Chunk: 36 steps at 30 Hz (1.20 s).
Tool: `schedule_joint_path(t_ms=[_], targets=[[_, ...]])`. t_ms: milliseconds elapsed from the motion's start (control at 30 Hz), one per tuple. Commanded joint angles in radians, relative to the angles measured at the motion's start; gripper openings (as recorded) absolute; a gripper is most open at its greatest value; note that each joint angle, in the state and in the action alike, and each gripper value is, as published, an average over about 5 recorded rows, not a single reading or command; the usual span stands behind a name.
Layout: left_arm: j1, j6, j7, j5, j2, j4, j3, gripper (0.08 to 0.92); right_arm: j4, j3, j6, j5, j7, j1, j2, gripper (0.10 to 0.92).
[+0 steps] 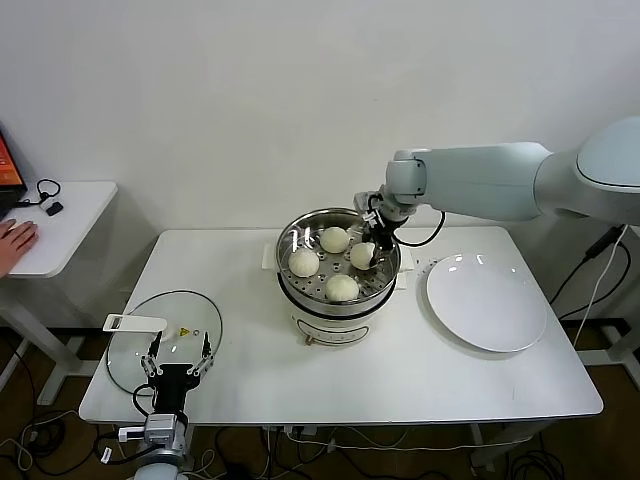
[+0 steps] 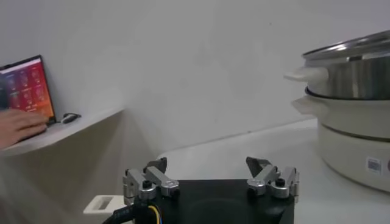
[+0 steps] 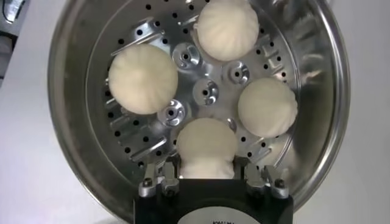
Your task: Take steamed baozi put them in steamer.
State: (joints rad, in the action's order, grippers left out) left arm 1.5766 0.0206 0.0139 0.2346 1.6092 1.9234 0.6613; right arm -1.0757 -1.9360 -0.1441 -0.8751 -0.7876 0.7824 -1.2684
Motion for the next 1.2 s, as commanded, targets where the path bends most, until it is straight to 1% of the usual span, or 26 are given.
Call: schedule_joint_path(t_ms=[33,333,533,600,700,800,900,1067,1200], targets=[[-0.002,0.0,-0.001,-0.001,0.043,-0.007,0.0,0.823,0.051,0.015,0.002,0.027,-0.02,-0.035,-0.011,0.585],[0.001,0.001,0.0,0.002,0.048,-0.002,-0.004,0.823,0.045,0.013,0.016,-0.001,-0.028,-0.004,-0.009,0.647],[0.005,0.0,-0.002,0.002,0.049,0.009,-0.003,0.823,0.02,-0.015,0.025,-0.03,-0.057,0.054,0.006,0.788],[0.006,-0.002,-0.003,0.002,0.049,0.013,-0.004,0.823,0.008,-0.027,0.03,-0.041,-0.068,0.078,0.018,0.813],[0.009,-0.003,-0.004,0.003,0.049,0.021,-0.006,0.823,-0.015,-0.032,0.028,-0.065,-0.049,0.113,0.051,0.821],[0.011,-0.003,-0.004,0.004,0.049,0.024,-0.008,0.823,-0.056,-0.015,0.003,-0.079,0.012,0.146,0.108,0.822],[0.013,-0.003,-0.003,0.006,0.049,0.024,-0.009,0.823,-0.118,0.029,-0.056,-0.087,0.099,0.17,0.183,0.823],[0.013,-0.004,-0.003,0.016,0.049,0.021,-0.015,0.823,-0.233,0.154,-0.171,-0.096,0.274,0.179,0.313,0.823],[0.012,-0.006,-0.003,0.022,0.049,0.02,-0.018,0.823,-0.3,0.319,-0.198,-0.062,0.423,0.13,0.416,0.823]])
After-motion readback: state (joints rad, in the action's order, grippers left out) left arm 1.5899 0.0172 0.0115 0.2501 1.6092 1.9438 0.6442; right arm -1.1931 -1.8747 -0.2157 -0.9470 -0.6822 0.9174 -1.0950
